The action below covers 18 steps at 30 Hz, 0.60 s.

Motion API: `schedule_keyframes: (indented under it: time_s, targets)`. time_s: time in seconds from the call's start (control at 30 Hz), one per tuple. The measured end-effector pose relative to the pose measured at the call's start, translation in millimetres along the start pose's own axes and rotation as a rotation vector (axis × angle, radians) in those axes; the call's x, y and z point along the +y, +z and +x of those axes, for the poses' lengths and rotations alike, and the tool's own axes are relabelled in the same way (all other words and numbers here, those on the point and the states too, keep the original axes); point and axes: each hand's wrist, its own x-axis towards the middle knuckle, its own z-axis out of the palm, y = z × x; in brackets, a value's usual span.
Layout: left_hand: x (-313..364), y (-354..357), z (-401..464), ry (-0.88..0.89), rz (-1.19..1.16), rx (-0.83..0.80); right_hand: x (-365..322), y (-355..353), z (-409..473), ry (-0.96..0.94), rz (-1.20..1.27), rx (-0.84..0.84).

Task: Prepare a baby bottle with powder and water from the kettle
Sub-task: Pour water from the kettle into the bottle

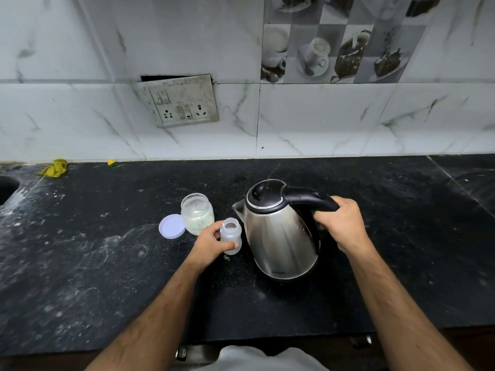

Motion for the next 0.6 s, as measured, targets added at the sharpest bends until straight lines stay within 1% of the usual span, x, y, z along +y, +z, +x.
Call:
schedule_keyframes:
  time_s: [0.13, 0.4, 0.6]
  targets:
    - [-6, 2, 3, -0.023, 0.025, 0.022, -13, 1, 14, -0.019, 0.094, 0.032]
    - [-6, 7, 18, -0.027, 0.055, 0.027, -50, 12, 62, -0.085, 0.201, 0.09]
    - [-7, 11, 34, -0.035, 0.09, 0.024, -55, 39, 108, -0.076, 0.201, 0.097]
